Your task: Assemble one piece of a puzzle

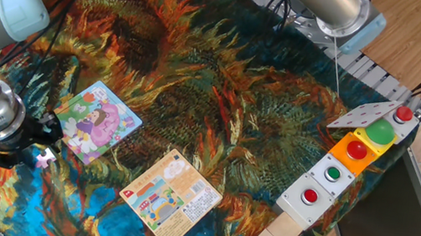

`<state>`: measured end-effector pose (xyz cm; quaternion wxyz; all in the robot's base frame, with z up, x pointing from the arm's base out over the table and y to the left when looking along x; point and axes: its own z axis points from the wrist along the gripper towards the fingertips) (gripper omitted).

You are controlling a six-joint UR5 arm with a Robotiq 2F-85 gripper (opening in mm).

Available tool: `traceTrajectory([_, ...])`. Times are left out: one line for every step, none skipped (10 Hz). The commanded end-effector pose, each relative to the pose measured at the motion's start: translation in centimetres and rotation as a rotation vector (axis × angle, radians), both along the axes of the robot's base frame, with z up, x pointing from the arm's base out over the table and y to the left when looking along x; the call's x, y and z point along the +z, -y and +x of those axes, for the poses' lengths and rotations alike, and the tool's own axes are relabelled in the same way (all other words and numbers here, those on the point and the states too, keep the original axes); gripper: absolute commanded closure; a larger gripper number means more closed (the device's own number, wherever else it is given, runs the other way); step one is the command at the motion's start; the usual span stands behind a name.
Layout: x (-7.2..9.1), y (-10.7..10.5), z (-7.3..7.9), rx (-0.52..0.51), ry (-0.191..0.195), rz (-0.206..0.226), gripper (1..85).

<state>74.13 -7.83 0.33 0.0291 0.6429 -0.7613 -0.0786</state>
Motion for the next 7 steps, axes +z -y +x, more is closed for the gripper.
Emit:
traceTrajectory([0.11,-0.11,-0.07,-0.003,-0.002,0.011,34.3])
traceTrajectory([0.11,-0.07,-0.08,-0.003,-0.002,0.009,34.3])
traceTrajectory([0.11,-0.19,-0.13,-0.013,-0.006,0.013,34.7])
traceTrajectory([0.09,-0.22,-0.11,-0.015,-0.007,0.014,35.3])
traceTrajectory([0.12,-0.34,-0.15,-0.018,-0.007,0.020,36.0])
traceTrajectory([0.15,-0.42,-0.17,-0.021,-0.007,0.022,36.3])
traceTrajectory([0.20,-0.54,-0.20,-0.024,-0.008,0.026,36.7])
